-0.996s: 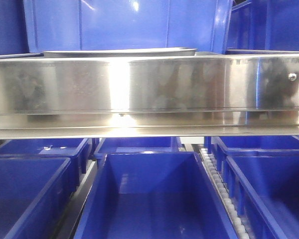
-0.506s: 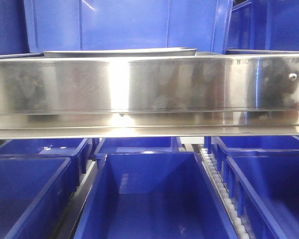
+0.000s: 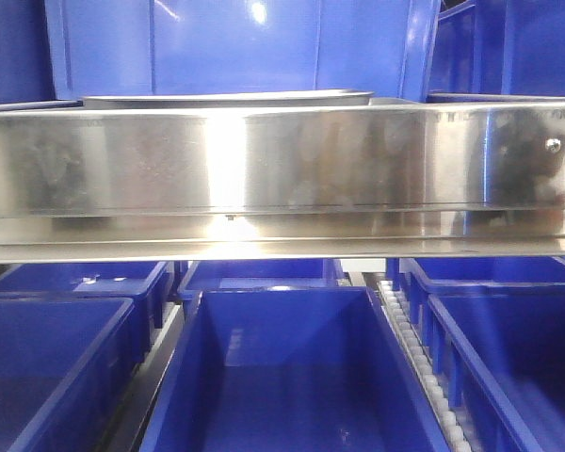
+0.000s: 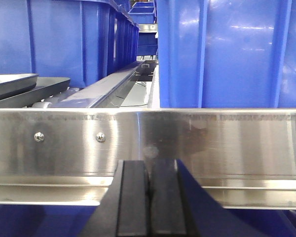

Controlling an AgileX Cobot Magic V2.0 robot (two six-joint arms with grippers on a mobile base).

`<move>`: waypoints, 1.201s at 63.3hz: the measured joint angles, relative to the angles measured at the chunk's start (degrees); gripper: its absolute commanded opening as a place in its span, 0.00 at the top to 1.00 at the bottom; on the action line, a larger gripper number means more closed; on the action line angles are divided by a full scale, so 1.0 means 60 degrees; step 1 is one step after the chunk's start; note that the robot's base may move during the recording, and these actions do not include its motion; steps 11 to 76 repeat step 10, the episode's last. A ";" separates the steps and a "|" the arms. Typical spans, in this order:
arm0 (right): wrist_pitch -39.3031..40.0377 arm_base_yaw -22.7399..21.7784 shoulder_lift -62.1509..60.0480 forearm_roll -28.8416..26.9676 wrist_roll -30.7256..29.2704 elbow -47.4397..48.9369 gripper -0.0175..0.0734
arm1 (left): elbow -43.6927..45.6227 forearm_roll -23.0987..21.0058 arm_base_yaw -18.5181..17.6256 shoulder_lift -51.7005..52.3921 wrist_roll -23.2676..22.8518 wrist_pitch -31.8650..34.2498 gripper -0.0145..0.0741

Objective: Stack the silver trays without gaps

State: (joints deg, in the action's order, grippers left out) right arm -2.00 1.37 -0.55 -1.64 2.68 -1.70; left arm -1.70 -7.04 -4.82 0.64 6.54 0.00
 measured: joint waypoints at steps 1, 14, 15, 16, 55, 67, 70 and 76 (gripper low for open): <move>0.0000 0.0000 0.0000 0.0000 0.0000 0.0000 0.76 | 0.0000 0.0000 0.0000 0.0000 0.0000 0.0000 0.89; 0.0000 0.0000 0.0000 0.0000 0.0000 0.0000 0.76 | 0.0000 0.0000 0.0000 0.0000 0.0000 0.0000 0.89; 0.0000 0.0000 0.0000 0.0000 0.0000 0.0000 0.76 | 0.0000 0.0000 0.0000 0.0000 0.0000 0.0000 0.89; 0.0000 0.0000 0.0000 0.0000 0.0000 0.0000 0.76 | 0.0000 0.0000 0.0000 0.0000 0.0000 0.0000 0.89; 0.0000 0.0000 0.0000 0.0000 0.0000 0.0000 0.76 | 0.0000 0.0000 0.0000 0.0000 0.0000 0.0000 0.89; 0.0000 0.0000 0.0000 0.0000 0.0000 0.0000 0.76 | 0.0000 0.0000 0.0000 0.0000 0.0000 0.0000 0.89; 0.0000 0.0000 0.0000 0.0000 0.0000 0.0000 0.76 | 0.0000 0.0000 0.0000 0.0000 0.0000 0.0000 0.89; 0.0000 0.0000 0.0000 0.0000 0.0000 0.0000 0.76 | 0.0000 0.0000 0.0000 0.0000 0.0000 0.0000 0.89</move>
